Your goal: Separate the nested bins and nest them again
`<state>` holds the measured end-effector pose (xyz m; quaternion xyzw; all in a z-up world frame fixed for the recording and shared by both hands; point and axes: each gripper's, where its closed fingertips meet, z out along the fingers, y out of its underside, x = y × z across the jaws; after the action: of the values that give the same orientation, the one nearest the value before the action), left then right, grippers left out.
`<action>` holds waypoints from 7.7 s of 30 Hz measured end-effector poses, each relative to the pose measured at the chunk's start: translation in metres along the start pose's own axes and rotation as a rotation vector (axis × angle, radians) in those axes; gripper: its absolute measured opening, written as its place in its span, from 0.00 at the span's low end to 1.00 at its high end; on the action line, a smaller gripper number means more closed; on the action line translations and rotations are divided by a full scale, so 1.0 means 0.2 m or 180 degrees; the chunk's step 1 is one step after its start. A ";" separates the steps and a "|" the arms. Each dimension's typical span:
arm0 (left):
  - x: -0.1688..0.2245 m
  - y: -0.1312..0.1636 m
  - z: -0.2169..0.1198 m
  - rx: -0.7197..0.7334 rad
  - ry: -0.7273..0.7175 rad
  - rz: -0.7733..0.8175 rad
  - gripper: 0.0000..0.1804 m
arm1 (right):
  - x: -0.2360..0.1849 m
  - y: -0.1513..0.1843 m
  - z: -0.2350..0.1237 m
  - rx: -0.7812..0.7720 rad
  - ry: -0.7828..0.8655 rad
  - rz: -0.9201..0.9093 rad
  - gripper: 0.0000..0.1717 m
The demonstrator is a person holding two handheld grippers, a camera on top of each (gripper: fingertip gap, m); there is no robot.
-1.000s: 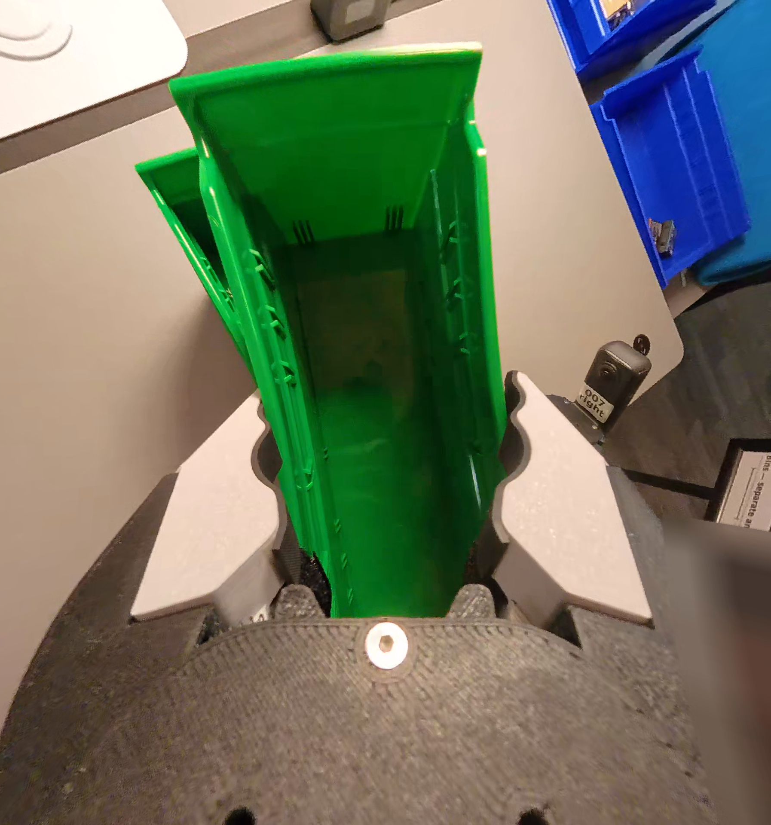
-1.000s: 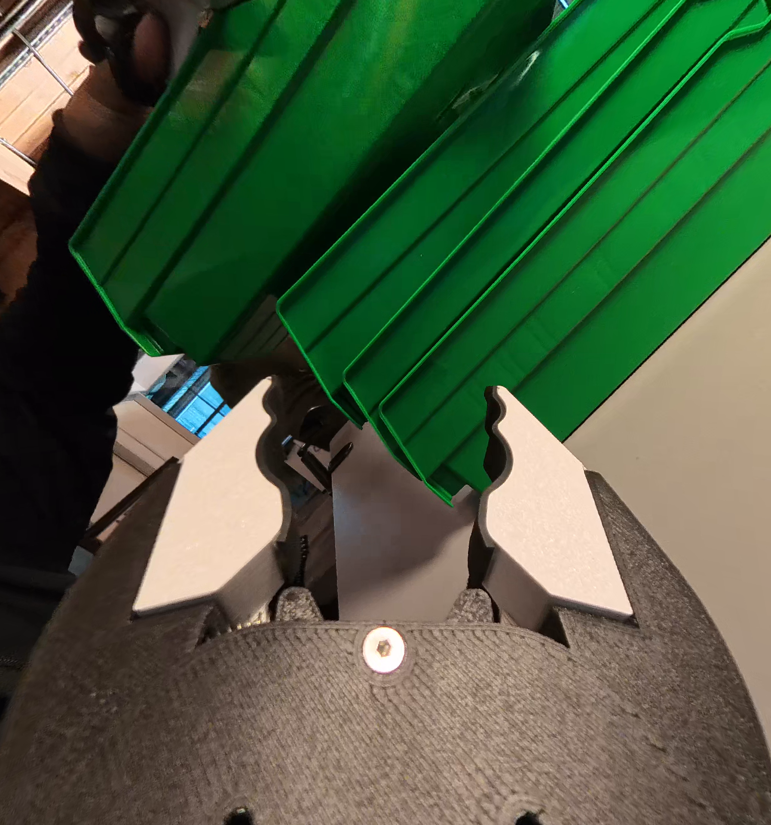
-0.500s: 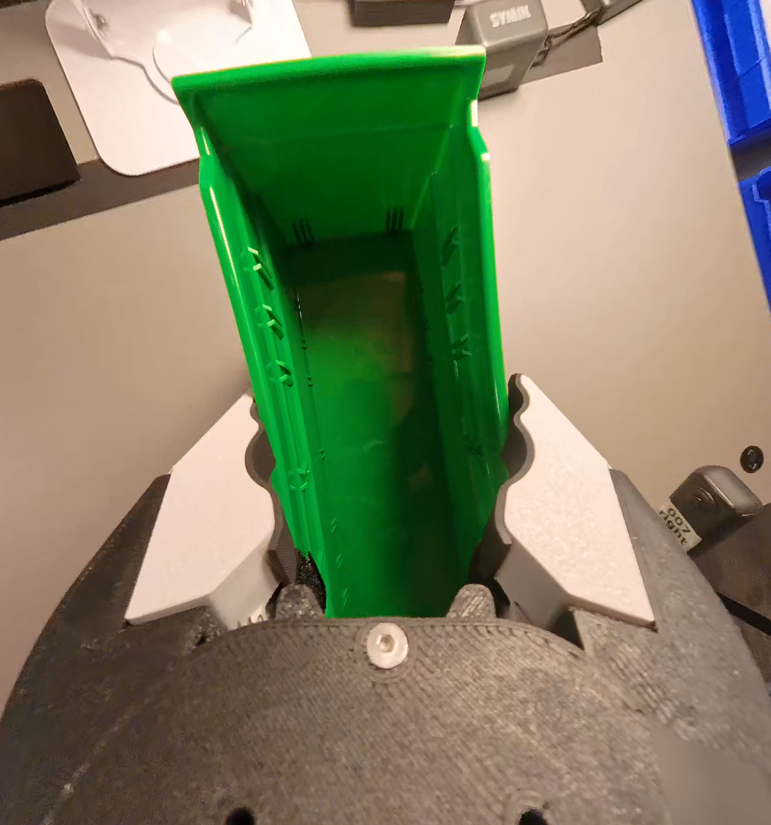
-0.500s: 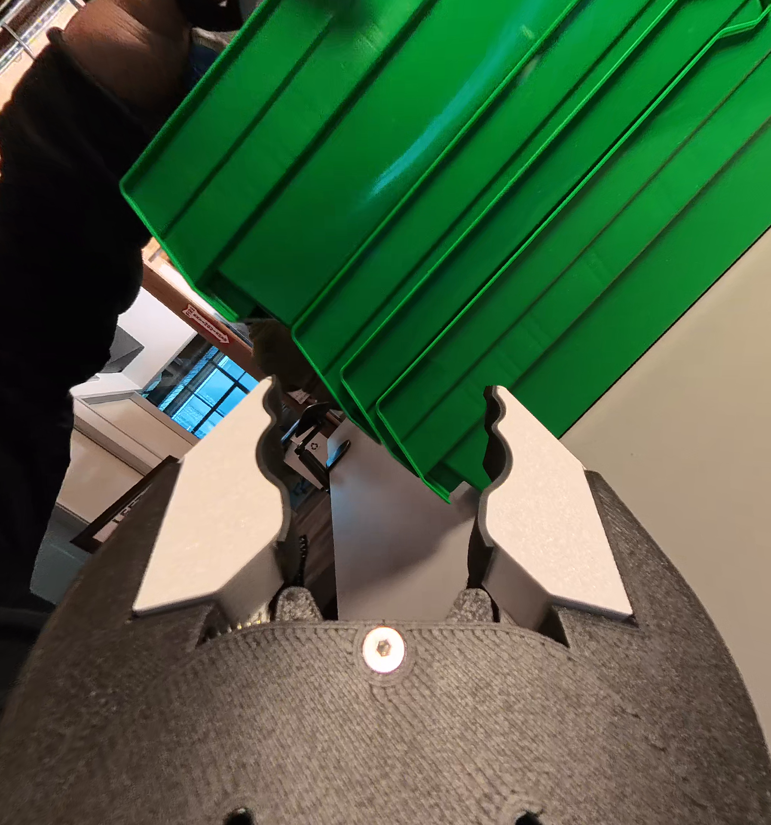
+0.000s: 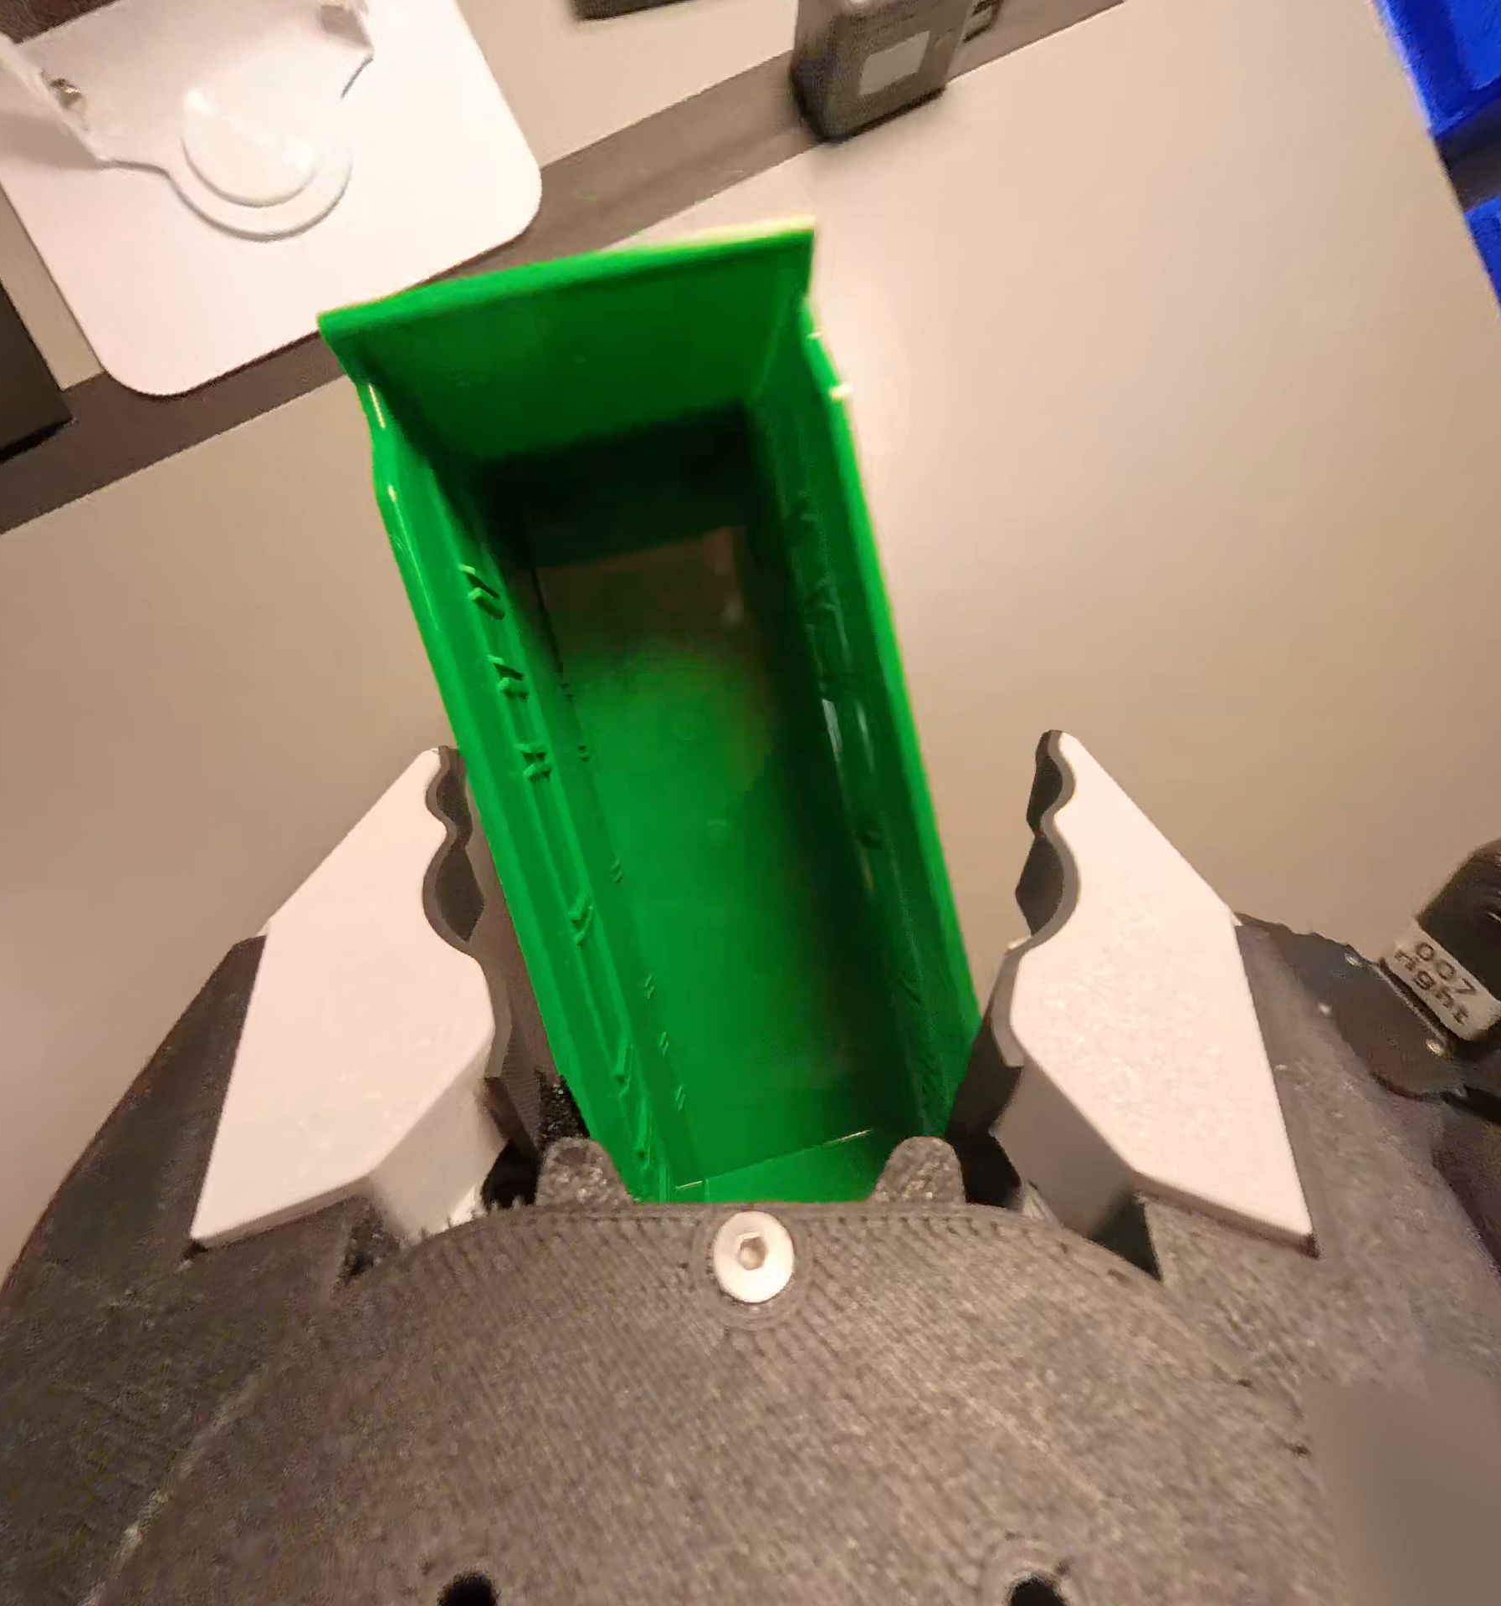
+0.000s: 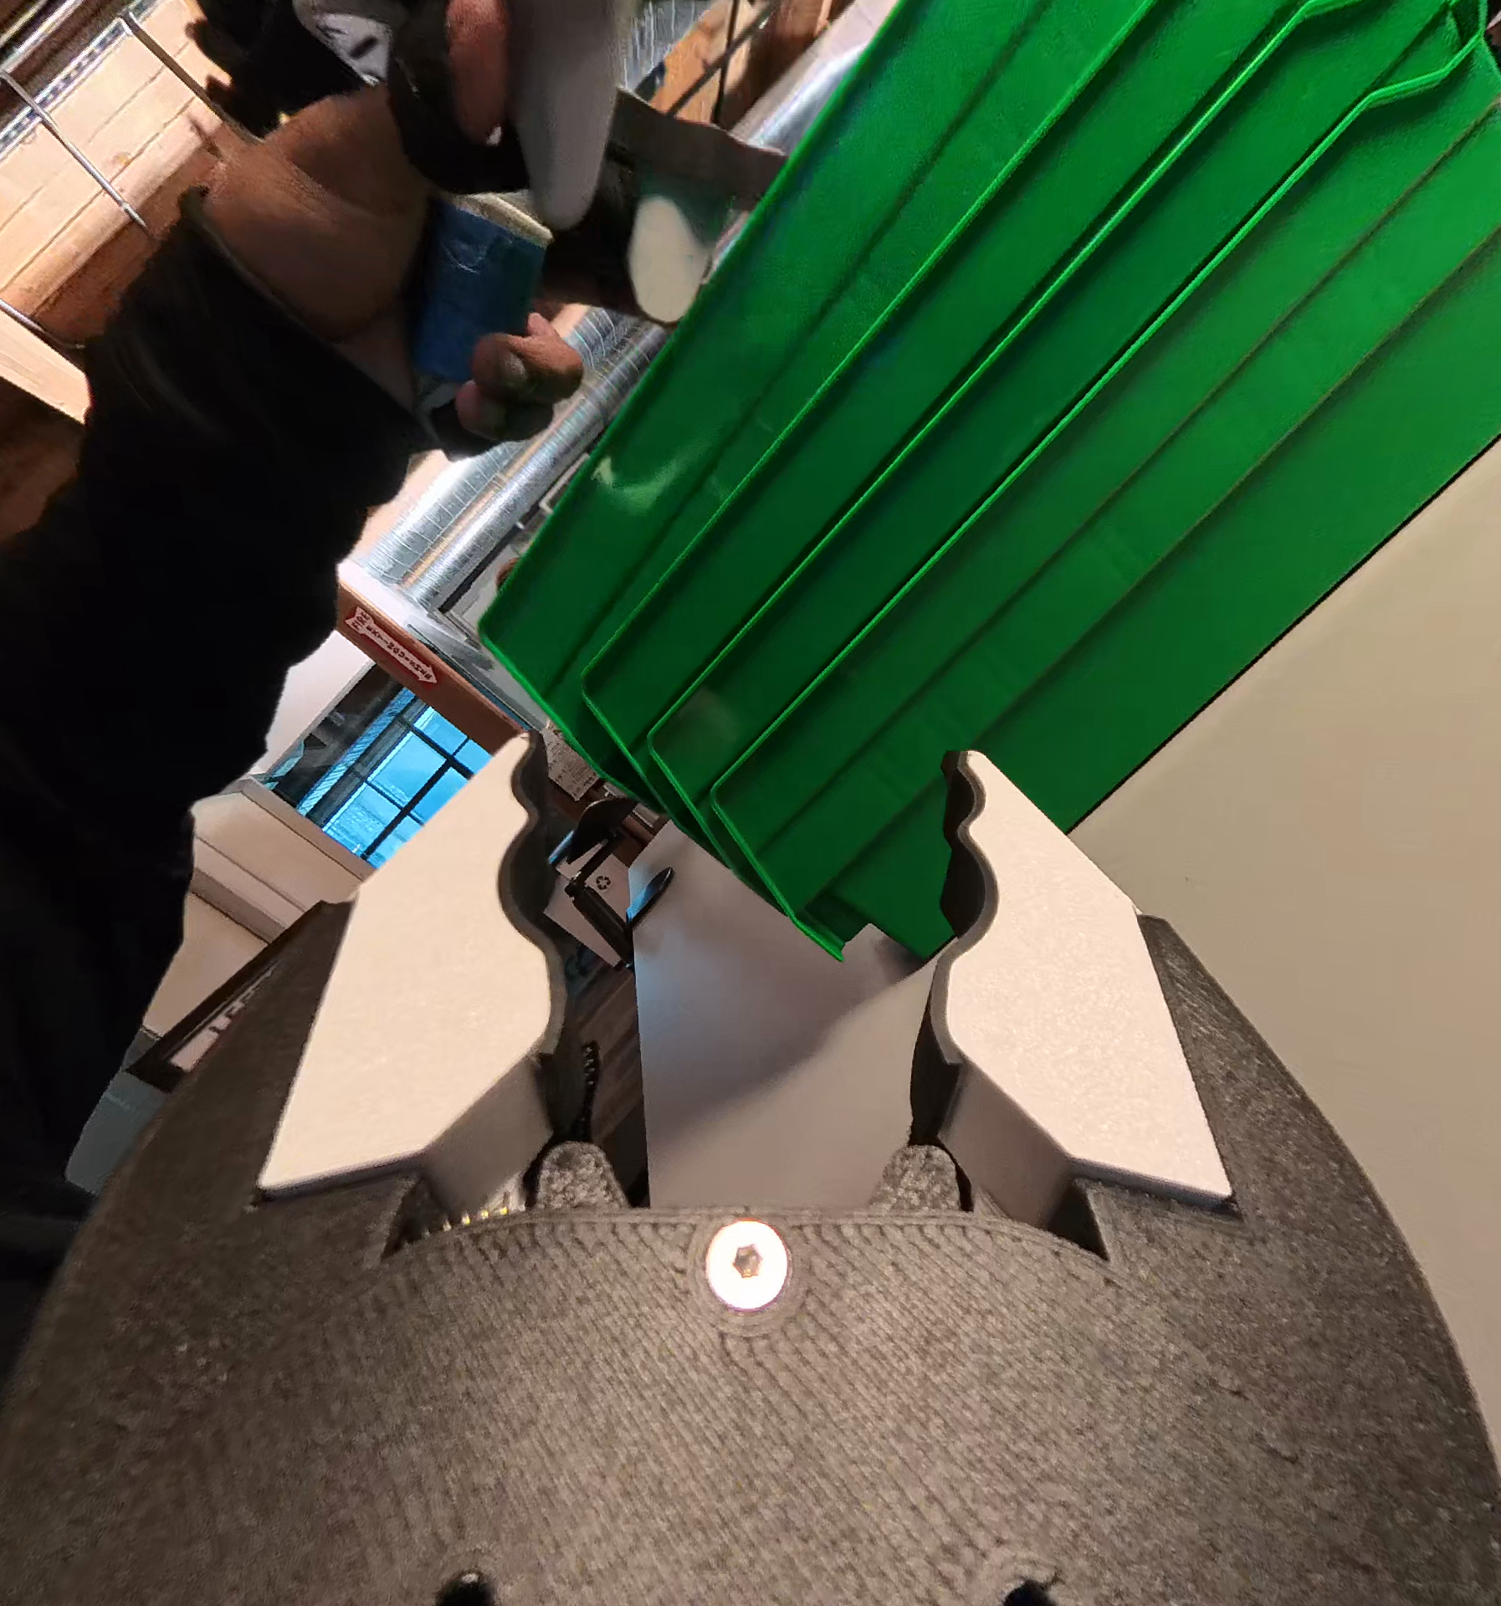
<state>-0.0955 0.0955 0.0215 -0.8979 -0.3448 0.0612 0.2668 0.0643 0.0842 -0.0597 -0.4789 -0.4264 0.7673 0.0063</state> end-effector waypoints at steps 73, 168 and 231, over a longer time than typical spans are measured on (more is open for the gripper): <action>-0.72 0.47 0.36 0.2074 0.2121 0.0017 0.47 | 0.32 -0.59 0.62 -0.3013 0.3342 -0.1228 0.75; -0.70 0.50 0.33 0.2080 0.2084 0.0073 0.46 | 0.14 -0.25 -0.38 -0.1153 0.3467 -0.2853 0.10; -0.74 0.50 0.37 0.1957 0.2034 -0.0167 0.44 | -0.07 0.03 0.00 0.0470 0.0893 -0.1490 0.20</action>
<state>-0.1701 -0.0306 -0.1053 -0.7416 -0.2336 -0.1264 0.6160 0.0748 0.0750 -0.0525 -0.4671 -0.4633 0.7002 0.2773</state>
